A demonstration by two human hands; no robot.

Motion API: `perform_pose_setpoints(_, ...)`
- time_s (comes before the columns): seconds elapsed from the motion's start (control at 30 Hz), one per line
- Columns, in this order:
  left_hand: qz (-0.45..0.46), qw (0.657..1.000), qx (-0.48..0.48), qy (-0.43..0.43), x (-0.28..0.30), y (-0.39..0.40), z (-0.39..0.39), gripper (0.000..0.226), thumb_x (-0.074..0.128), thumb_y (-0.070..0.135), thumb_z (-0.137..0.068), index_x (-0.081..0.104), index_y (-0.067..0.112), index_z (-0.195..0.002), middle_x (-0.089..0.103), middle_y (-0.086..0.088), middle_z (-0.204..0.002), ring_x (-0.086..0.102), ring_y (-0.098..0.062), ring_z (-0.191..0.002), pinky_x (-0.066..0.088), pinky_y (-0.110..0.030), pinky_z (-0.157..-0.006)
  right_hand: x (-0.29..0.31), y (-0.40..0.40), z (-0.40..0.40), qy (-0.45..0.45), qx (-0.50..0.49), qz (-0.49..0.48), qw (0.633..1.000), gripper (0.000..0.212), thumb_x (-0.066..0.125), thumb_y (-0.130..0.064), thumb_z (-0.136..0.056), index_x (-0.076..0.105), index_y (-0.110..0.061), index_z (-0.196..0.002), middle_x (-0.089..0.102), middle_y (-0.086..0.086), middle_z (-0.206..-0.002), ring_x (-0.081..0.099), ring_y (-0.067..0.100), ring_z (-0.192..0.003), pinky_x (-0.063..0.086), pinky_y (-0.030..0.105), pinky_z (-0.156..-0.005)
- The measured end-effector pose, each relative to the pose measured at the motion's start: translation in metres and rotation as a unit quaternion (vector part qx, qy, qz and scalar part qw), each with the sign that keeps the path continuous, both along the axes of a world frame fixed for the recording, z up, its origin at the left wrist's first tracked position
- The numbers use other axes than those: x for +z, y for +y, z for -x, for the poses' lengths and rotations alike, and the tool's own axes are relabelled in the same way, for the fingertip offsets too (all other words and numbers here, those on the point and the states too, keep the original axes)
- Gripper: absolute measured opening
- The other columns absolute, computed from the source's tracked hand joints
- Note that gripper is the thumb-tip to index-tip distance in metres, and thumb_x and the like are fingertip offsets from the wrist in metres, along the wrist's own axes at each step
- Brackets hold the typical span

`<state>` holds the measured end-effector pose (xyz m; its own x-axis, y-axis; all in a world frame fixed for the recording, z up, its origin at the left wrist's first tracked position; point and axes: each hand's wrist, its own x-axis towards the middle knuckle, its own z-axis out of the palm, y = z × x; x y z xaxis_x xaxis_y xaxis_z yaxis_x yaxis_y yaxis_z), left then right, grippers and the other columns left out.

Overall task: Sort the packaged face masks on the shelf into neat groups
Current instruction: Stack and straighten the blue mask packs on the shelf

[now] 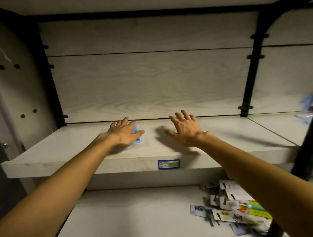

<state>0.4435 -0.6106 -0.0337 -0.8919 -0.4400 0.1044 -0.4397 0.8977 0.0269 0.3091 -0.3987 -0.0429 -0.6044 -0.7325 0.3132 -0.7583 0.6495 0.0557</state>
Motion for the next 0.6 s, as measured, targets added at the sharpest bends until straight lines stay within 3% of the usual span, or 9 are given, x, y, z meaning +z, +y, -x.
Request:
perform_pose_setpoints(0.13, 0.038, 0.998, -0.041, 0.007, 0.009, 0.055, 0.024, 0.076, 0.026, 0.068, -0.100, 0.021, 0.022, -0.160, 0.012, -0.010, -0.169, 0.018, -0.031, -0.154, 0.015, -0.046, -0.123, 0.007, 0.071, 0.009, 0.040, -0.036, -0.009, 0.998, 0.076, 0.027, -0.067, -0.099, 0.026, -0.016, -0.156, 0.030, 0.014, -0.160, 0.013, 0.033, -0.153, 0.020, 0.050, -0.120)
perform_pose_setpoints(0.27, 0.069, 0.990, -0.119, 0.039, 0.017, 0.129, 0.048, 0.070, 0.034, 0.062, -0.101, 0.032, 0.018, -0.155, 0.033, -0.011, -0.160, 0.037, -0.033, -0.143, 0.033, -0.045, -0.114, 0.013, 0.159, 0.014, 0.064, -0.049, -0.006, 0.997, 0.073, 0.034, -0.064, -0.100, 0.032, -0.015, -0.154, 0.036, 0.012, -0.158, 0.019, 0.033, -0.151, 0.024, 0.049, -0.120)
perform_pose_setpoints(0.43, 0.109, 0.969, -0.200, 0.099, 0.025, 0.246, 0.070, 0.059, 0.039, 0.057, -0.102, 0.043, 0.021, -0.149, 0.046, -0.003, -0.151, 0.050, -0.028, -0.132, 0.044, -0.041, -0.100, 0.026, 0.291, 0.020, 0.168, 0.007, 0.008, 0.986, 0.049, 0.049, -0.042, -0.101, 0.050, -0.018, -0.144, 0.057, 0.004, -0.142, 0.045, 0.025, -0.135, 0.040, 0.041, -0.109)
perform_pose_setpoints(0.6, 0.114, 0.924, -0.284, 0.228, 0.015, 0.376, 0.078, 0.041, 0.041, 0.049, -0.104, 0.061, 0.023, -0.129, 0.063, 0.005, -0.130, 0.063, -0.020, -0.112, 0.051, -0.036, -0.085, 0.029, 0.415, 0.029, 0.217, 0.028, 0.059, 0.974, 0.036, 0.057, -0.027, -0.097, 0.059, -0.018, -0.132, 0.065, 0.006, -0.126, 0.059, 0.025, -0.115, 0.049, 0.038, -0.094)
